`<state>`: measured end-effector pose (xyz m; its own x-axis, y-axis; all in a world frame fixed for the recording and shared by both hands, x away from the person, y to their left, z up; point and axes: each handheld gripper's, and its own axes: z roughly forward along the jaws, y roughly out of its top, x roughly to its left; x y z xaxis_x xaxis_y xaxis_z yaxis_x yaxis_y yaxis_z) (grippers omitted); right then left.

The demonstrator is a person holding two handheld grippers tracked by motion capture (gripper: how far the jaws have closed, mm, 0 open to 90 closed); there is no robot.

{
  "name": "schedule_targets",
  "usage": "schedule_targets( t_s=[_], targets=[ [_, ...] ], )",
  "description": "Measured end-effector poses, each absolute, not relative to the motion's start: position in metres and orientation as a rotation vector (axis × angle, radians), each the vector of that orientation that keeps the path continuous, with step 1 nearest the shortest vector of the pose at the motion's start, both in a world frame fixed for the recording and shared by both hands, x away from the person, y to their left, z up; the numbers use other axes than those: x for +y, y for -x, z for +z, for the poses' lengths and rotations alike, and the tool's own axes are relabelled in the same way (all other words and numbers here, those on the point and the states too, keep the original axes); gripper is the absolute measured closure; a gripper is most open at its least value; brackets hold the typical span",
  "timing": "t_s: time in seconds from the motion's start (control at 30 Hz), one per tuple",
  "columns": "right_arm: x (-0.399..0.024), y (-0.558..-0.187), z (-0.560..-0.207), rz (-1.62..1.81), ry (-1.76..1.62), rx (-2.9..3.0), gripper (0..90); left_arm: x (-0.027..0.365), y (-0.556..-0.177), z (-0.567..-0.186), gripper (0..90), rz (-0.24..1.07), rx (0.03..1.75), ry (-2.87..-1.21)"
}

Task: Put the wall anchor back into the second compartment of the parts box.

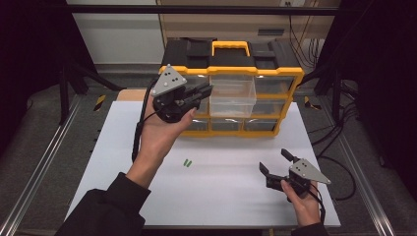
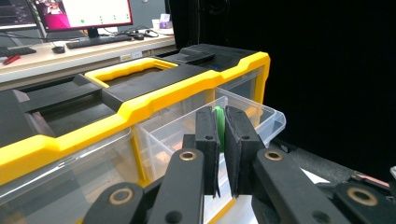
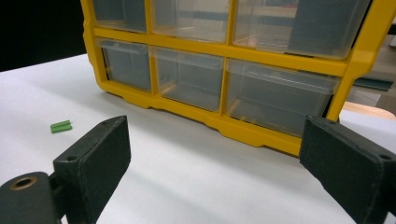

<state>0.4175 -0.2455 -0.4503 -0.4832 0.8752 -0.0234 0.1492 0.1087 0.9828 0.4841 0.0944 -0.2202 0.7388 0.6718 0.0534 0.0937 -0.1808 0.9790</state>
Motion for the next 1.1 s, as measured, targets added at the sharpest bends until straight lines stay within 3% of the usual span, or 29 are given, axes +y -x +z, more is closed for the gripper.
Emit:
schedule_targets(
  t_s=[0.47, 0.73, 1.1],
  targets=[
    [-0.244, -0.418, -0.451, 1.444, -0.996, 1.744, 9.1, 0.062, -0.51, -0.226, 83.2, 0.594, 0.592, -1.727],
    [-0.244, -0.418, -0.45, 1.445, -0.999, 1.753, 9.0, 0.075, -0.504, -0.226, 45.5, 0.645, 0.569, -1.645],
    [-0.244, -0.418, -0.45, 1.439, -0.997, 1.746, 8.5, 0.103, -0.489, -0.235, 27.1, 0.632, 0.569, -1.671]
  ],
)
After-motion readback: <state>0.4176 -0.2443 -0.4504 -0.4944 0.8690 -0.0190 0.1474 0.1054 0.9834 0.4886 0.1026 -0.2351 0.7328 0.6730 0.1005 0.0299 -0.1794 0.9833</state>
